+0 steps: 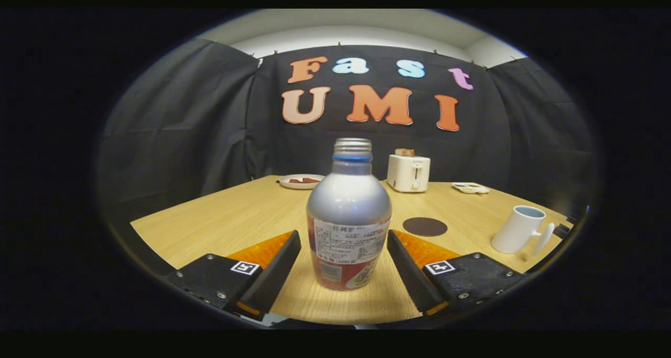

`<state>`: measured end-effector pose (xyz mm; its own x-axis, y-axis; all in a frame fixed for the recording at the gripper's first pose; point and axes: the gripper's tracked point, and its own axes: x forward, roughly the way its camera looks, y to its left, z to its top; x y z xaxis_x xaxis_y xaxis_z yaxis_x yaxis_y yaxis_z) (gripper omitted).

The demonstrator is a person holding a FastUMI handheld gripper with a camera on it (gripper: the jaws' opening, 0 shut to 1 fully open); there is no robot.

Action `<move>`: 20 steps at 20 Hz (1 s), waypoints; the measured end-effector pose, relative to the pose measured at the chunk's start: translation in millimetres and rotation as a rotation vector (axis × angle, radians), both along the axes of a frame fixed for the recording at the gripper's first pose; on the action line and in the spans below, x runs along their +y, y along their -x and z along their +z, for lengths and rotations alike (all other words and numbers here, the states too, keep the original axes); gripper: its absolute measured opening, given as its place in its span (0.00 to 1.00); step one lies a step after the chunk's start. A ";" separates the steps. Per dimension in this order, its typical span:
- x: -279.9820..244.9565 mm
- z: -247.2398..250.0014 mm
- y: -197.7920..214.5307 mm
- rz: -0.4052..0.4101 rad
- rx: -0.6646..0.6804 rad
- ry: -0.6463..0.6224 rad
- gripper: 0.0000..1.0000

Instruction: Take the bottle from table, then pour the juice into the cup, finally place the bottle on the coaster

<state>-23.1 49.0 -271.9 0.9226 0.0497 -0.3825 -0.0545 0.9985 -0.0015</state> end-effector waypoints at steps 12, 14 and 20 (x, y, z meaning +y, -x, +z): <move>-6.9 -12.4 0.6 -0.018 0.067 -0.098 0.77; -7.1 -1.8 -2.2 -0.027 0.048 -0.142 0.76; -10.0 19.3 -18.0 -0.058 0.043 -0.319 0.76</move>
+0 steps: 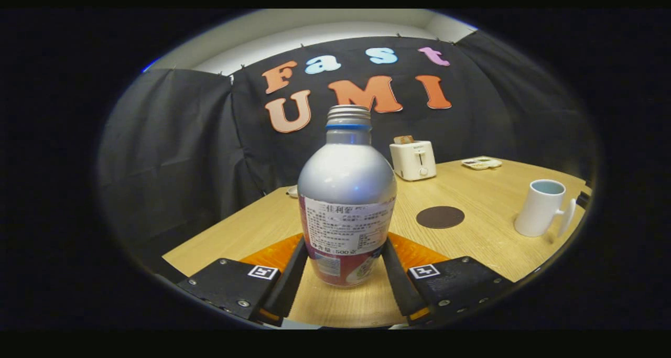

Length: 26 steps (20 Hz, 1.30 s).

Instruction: Take the bottle from table, then pour the juice into the cup, finally place the bottle on the coaster

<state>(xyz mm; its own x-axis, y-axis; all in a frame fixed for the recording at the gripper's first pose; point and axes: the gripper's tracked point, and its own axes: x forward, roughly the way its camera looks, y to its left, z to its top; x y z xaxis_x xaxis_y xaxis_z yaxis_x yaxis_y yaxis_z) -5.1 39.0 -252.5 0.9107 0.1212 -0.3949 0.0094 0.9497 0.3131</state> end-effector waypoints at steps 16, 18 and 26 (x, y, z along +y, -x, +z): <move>-37.3 -13.9 -21.4 -0.151 0.145 -0.387 0.76; -46.0 -15.6 -25.8 -0.191 0.153 -0.454 0.76; -82.7 -5.1 -37.1 -0.356 0.105 -0.696 0.75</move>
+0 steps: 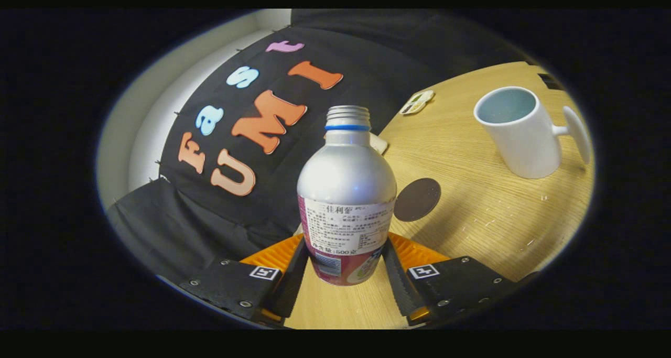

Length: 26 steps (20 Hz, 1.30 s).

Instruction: Take the bottle from table, then pour the juice into the cup, finally place the bottle on the coaster

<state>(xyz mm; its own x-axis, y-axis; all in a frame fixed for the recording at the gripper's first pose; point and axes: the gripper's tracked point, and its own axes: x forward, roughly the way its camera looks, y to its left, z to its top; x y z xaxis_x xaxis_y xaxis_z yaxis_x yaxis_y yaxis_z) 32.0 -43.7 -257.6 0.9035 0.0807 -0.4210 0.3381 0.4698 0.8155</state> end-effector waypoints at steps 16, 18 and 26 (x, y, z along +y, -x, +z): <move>-46.6 16.4 0.4 -0.266 -0.045 -0.371 0.74; -51.1 17.9 3.6 -0.292 -0.049 -0.405 0.74; -69.2 20.8 17.7 -0.376 -0.083 -0.520 0.74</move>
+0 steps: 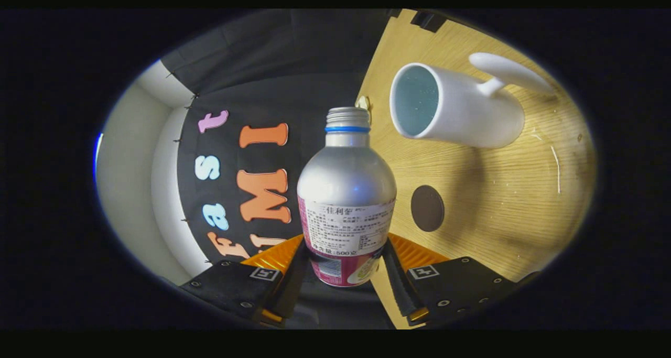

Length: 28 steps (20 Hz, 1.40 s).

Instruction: Take the bottle from table, then pour the juice into the cup, finally place the bottle on the coaster

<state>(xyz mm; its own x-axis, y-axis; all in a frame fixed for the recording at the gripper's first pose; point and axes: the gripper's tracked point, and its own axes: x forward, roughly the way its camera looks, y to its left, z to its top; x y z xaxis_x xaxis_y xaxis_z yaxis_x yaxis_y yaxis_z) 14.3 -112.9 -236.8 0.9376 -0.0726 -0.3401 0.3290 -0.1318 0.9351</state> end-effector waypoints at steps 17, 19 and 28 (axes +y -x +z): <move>-24.1 7.6 -8.8 -0.076 -0.007 -0.157 0.74; -28.6 7.7 -9.6 -0.094 -0.021 -0.176 0.74; -32.7 14.7 -7.2 -0.109 -0.048 -0.211 0.74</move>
